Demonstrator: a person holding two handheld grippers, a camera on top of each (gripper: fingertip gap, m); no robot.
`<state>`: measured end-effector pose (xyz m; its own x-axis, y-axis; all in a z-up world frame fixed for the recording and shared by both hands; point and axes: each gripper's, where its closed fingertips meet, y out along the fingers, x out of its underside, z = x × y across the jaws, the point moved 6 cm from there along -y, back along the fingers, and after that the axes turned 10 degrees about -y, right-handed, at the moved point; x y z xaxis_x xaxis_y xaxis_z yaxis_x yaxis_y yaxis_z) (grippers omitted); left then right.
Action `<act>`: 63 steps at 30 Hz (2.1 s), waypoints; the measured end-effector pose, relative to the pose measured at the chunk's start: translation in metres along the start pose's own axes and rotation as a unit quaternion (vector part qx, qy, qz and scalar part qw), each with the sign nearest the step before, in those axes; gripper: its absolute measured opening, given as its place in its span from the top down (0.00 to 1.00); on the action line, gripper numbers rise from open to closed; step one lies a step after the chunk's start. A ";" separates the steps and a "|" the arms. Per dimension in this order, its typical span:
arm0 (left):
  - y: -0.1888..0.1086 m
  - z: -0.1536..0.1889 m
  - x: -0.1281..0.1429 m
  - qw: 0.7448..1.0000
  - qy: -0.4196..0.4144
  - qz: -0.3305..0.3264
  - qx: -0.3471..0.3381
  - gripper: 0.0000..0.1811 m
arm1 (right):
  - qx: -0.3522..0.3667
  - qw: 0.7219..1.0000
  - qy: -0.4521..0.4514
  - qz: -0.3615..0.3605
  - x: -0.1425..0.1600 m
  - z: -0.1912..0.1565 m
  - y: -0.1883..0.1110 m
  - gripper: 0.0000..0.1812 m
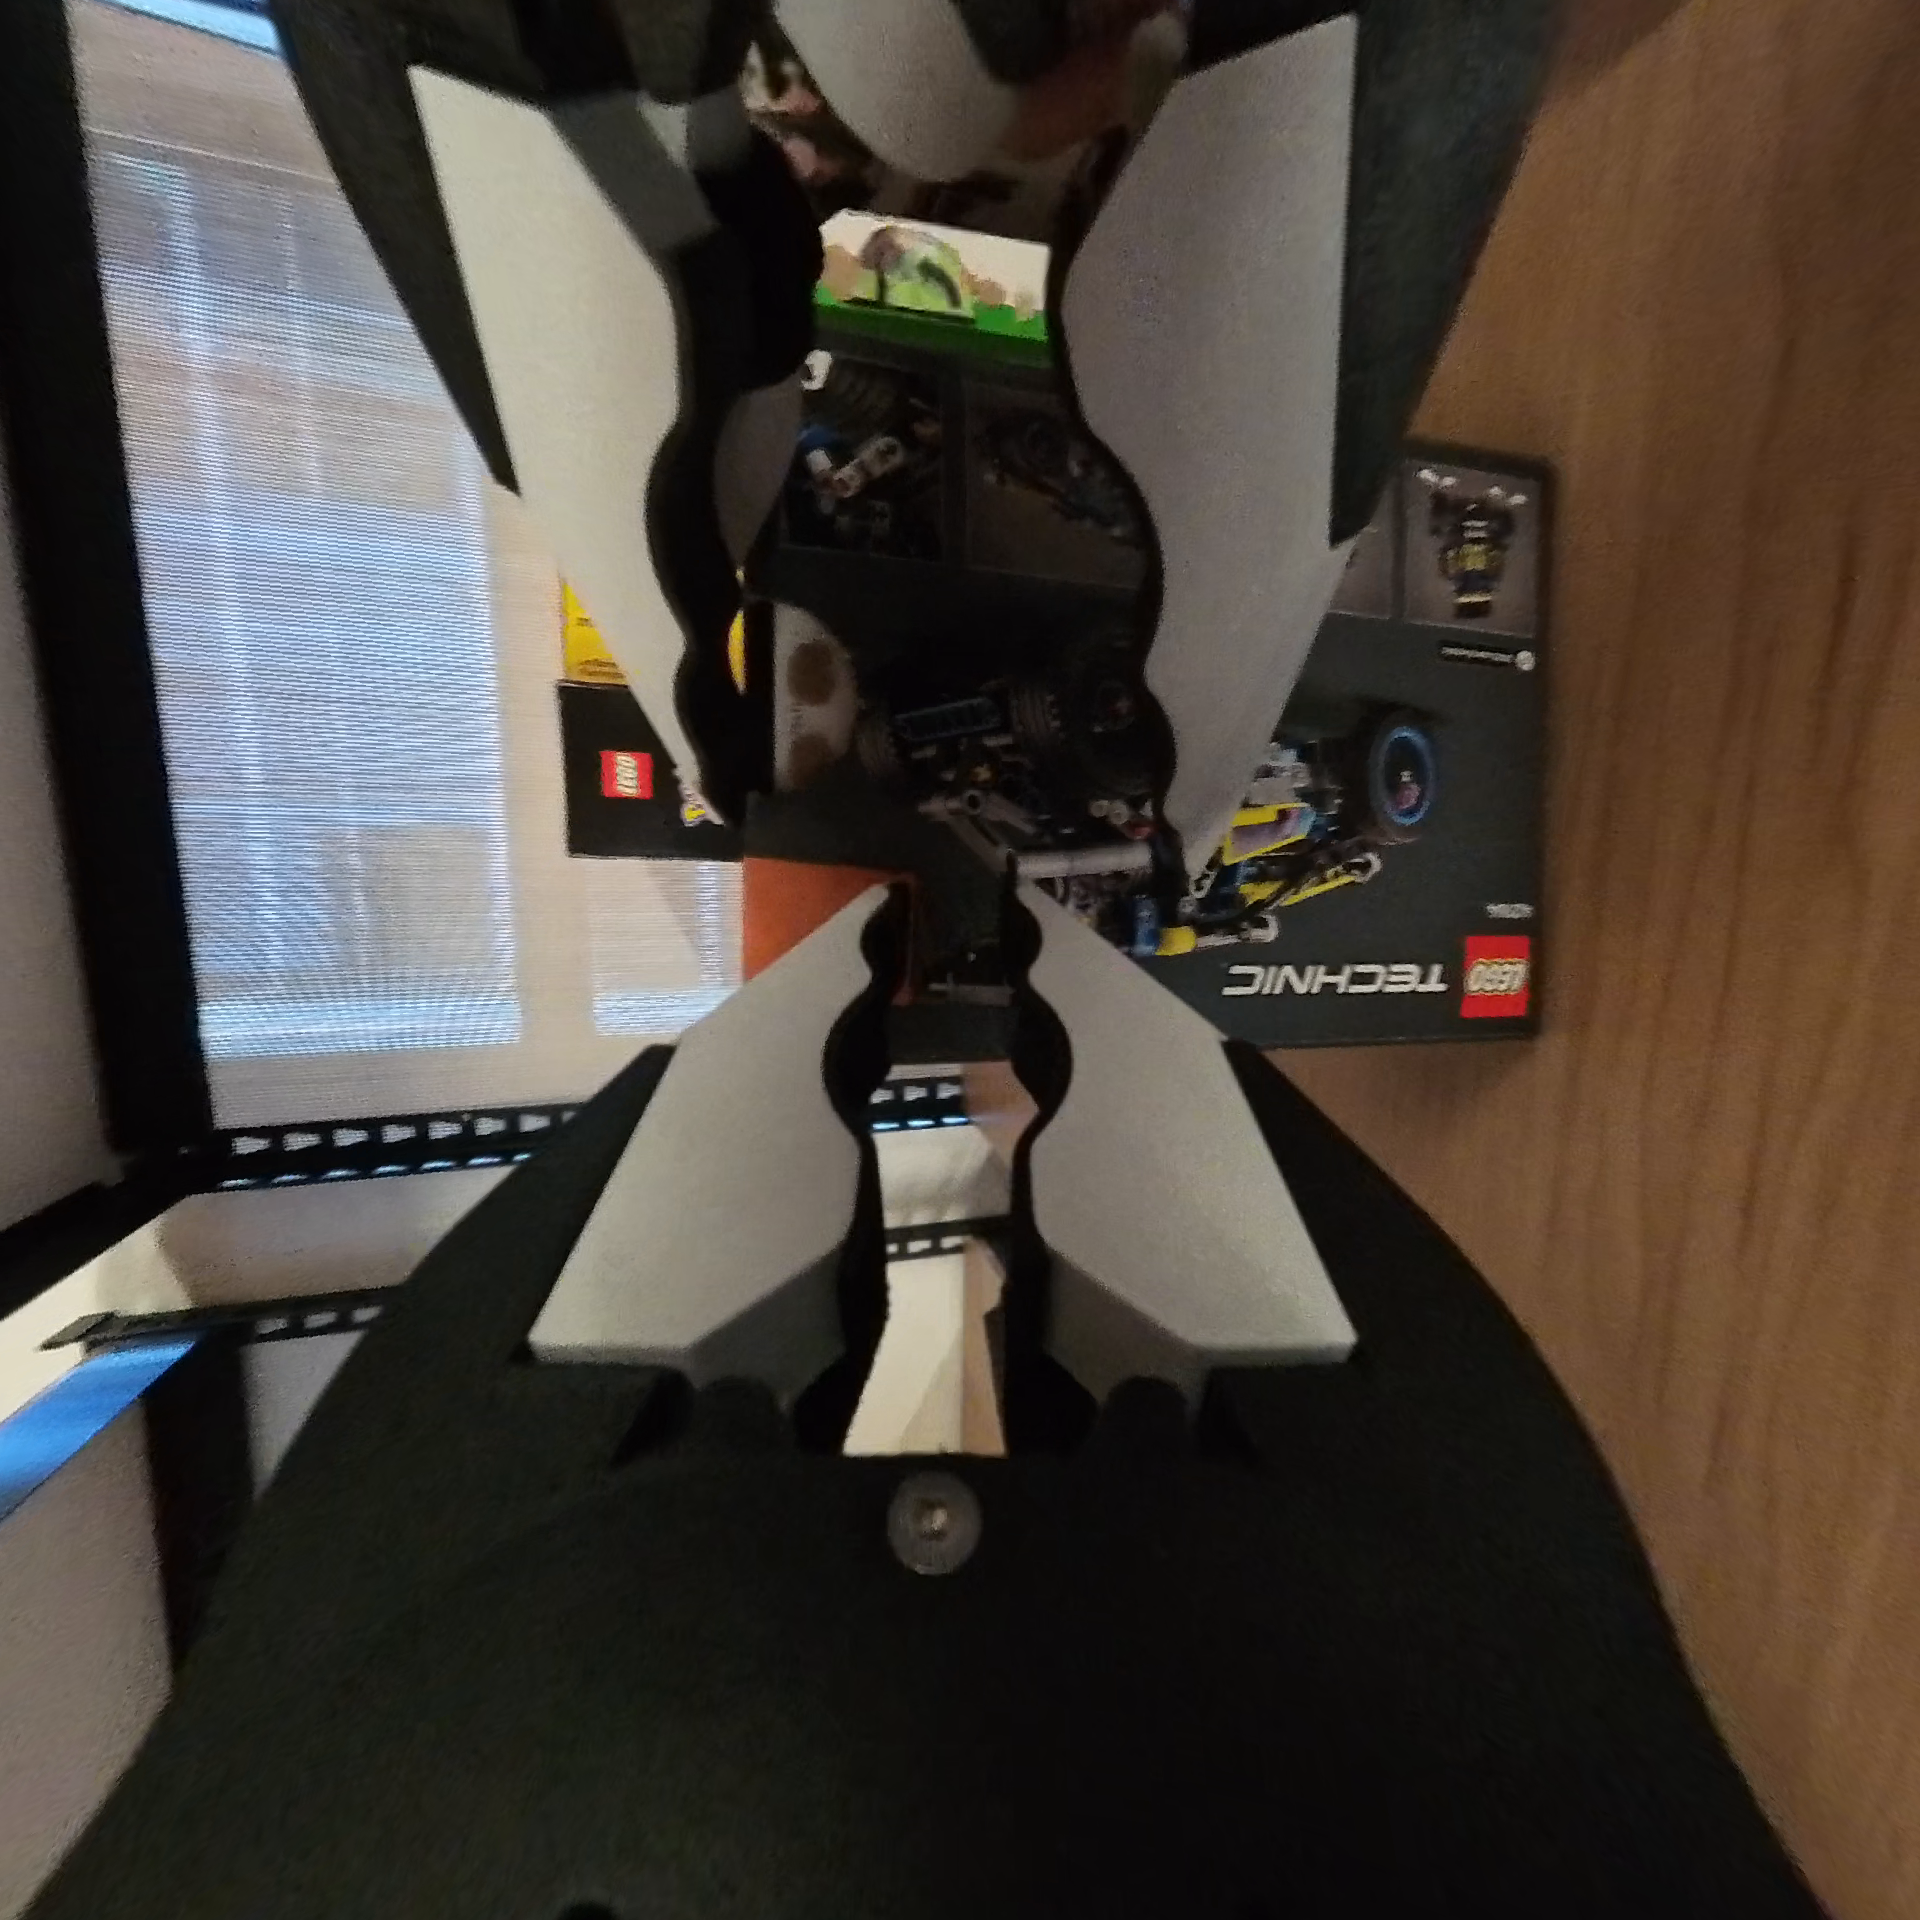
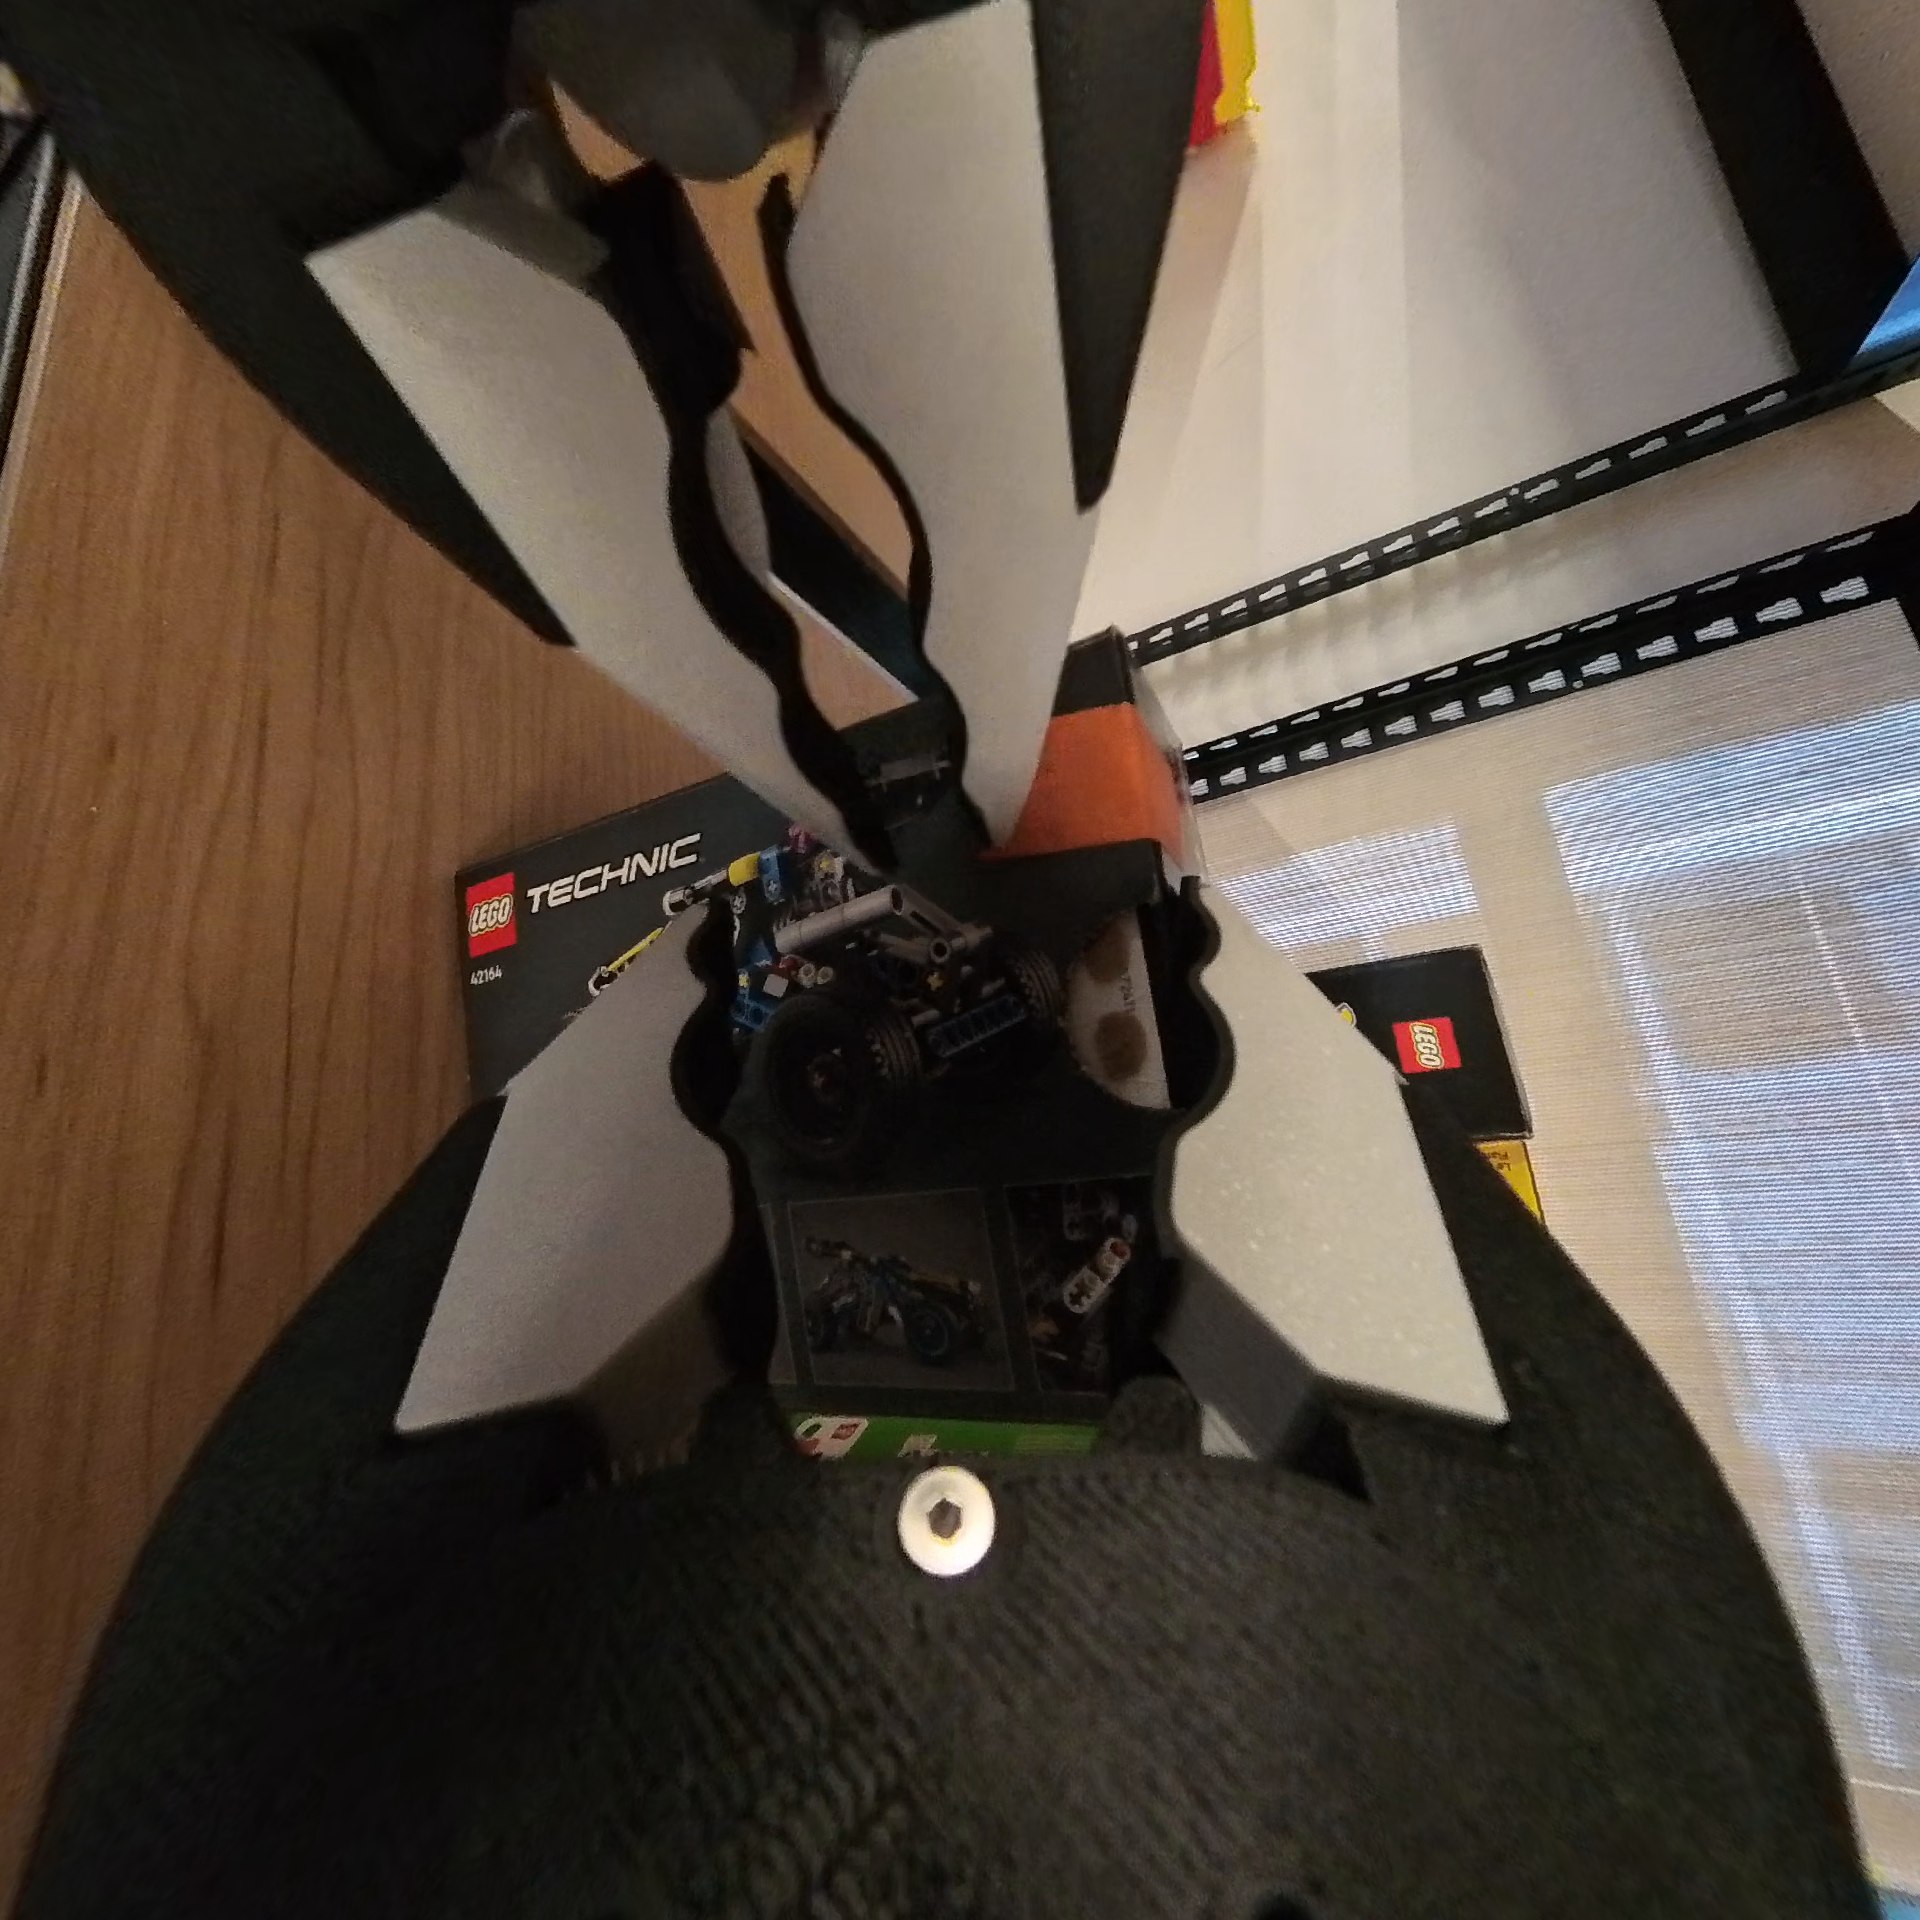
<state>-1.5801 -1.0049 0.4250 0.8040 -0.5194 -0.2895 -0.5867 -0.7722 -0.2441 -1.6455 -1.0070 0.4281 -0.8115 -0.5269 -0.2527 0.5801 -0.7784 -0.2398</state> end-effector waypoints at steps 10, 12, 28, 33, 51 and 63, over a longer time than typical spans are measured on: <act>0.002 0.002 0.007 0.961 -0.223 0.058 0.154 0.88 | 0.001 1.000 0.007 0.007 0.000 0.000 0.000 0.54; -0.001 0.000 0.005 0.932 -0.295 0.098 0.184 0.92 | 0.002 1.000 0.008 0.009 0.000 0.000 -0.001 0.54; 0.007 -0.034 0.013 0.790 -0.541 0.231 0.173 1.00 | 0.000 1.000 0.011 0.013 0.000 0.000 -0.001 0.54; 0.009 -0.037 0.016 0.749 -0.563 0.275 0.216 1.00 | -0.003 1.000 0.014 0.014 0.000 0.001 0.000 0.54; 0.013 -0.035 0.023 0.702 -0.621 0.250 0.242 1.00 | -0.002 1.000 0.019 0.004 0.001 0.002 0.003 0.54; 0.018 -0.016 0.032 0.661 -0.654 0.245 0.274 1.00 | -0.002 1.000 0.029 0.007 0.001 0.002 0.003 0.54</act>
<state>-1.5637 -1.0414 0.4266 -0.0579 0.3803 -0.9230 -0.9809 -0.1937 -0.0183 -1.6442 -1.0105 0.4290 -0.7979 -0.5171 -0.3098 0.5919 -0.7696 -0.2397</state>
